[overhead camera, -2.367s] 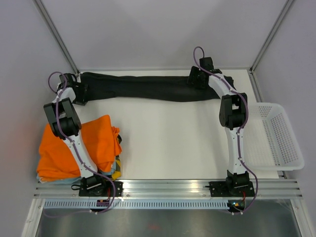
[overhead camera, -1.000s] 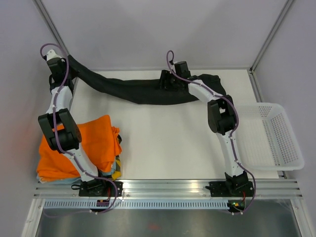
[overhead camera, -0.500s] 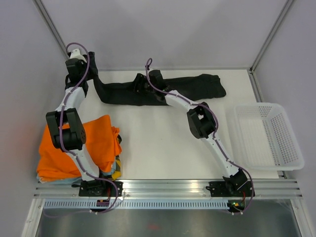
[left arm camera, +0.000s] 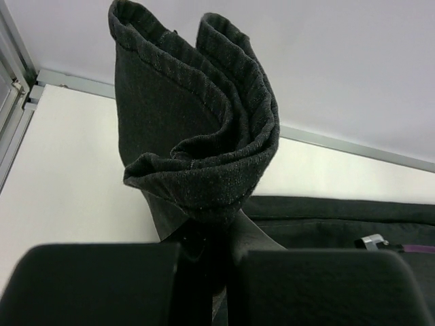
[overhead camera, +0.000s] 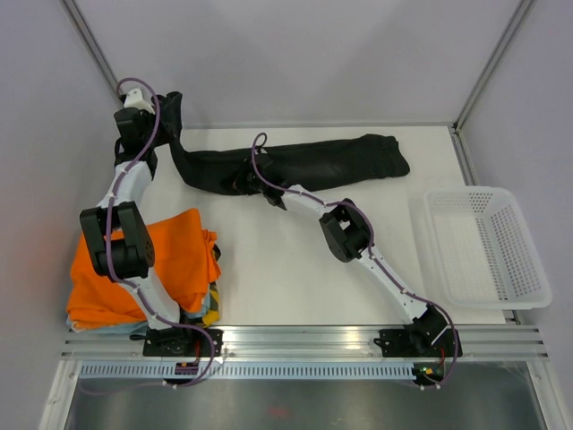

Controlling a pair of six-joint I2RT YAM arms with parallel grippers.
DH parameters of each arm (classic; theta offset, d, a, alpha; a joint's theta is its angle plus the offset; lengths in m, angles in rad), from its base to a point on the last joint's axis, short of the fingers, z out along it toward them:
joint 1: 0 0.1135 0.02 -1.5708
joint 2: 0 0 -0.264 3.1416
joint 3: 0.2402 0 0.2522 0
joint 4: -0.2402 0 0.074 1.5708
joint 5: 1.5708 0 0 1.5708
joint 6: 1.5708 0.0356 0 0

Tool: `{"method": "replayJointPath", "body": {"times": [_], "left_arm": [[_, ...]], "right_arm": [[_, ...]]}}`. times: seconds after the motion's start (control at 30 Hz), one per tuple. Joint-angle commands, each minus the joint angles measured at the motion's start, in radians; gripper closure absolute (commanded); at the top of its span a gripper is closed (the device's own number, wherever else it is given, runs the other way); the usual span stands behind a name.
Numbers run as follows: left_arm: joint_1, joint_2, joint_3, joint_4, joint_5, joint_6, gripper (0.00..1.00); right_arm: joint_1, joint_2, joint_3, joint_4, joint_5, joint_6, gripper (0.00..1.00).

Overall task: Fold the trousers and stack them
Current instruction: Fold the trousers

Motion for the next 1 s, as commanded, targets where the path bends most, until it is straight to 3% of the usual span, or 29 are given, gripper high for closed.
{"method": "replayJointPath", "body": {"times": [0.0,0.1,0.3,0.43,0.6,0.87,0.97], "left_arm": [[-0.012,-0.079,-0.001,0.079,0.058,-0.025,0.98],[-0.026,-0.103,-0.006,0.080,0.073,-0.031,0.98],[-0.081,-0.147,-0.033,0.099,0.065,-0.048,0.98],[-0.133,-0.141,-0.029,0.119,0.050,-0.067,0.98],[-0.268,-0.121,-0.027,0.158,-0.042,-0.076,0.98],[-0.524,-0.024,0.007,0.198,-0.233,-0.087,0.98],[-0.617,0.062,0.072,0.168,-0.345,-0.071,0.98]], "right_arm": [[0.014,0.067,0.069,-0.008,-0.003,0.062,0.80],[0.008,0.055,0.062,0.000,-0.027,0.058,0.79],[-0.073,-0.173,-0.043,0.054,-0.037,-0.046,0.68],[-0.148,-0.388,-0.089,-0.145,0.028,-0.221,0.64],[-0.285,-0.607,-0.258,-0.354,0.109,-0.330,0.63],[-0.501,-0.836,-0.538,-0.468,0.089,-0.484,0.58],[-0.557,-0.890,-0.613,-0.476,0.011,-0.502,0.58]]}}
